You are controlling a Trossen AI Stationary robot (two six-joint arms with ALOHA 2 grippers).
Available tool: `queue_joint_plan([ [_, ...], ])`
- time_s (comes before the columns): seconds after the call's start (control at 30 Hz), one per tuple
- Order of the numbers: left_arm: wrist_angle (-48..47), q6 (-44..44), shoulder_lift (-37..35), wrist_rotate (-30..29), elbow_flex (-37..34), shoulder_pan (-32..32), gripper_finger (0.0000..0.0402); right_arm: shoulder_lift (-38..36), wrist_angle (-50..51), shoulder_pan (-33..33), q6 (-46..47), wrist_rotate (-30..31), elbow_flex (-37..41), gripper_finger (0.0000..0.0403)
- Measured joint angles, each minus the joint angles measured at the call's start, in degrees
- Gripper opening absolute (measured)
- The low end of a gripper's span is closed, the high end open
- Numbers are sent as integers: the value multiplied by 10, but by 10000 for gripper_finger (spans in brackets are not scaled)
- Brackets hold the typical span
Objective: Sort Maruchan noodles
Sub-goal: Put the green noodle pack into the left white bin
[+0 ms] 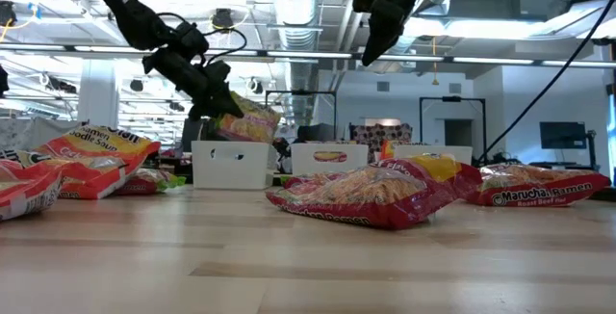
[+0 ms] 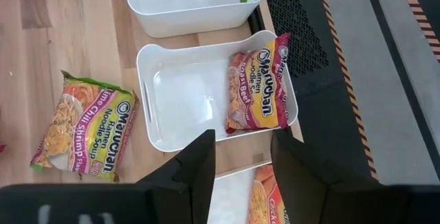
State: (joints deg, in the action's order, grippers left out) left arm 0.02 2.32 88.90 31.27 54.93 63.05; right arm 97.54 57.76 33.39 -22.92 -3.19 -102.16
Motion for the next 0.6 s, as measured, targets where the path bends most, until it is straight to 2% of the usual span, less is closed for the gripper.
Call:
queue_joint_plan([
  [0.3,61,-5,0,-6,-46,0,109,0,1,0,1,0,0,164],
  [0.6,75,0,2,-26,-48,-6,119,0,1,0,5,0,0,164],
])
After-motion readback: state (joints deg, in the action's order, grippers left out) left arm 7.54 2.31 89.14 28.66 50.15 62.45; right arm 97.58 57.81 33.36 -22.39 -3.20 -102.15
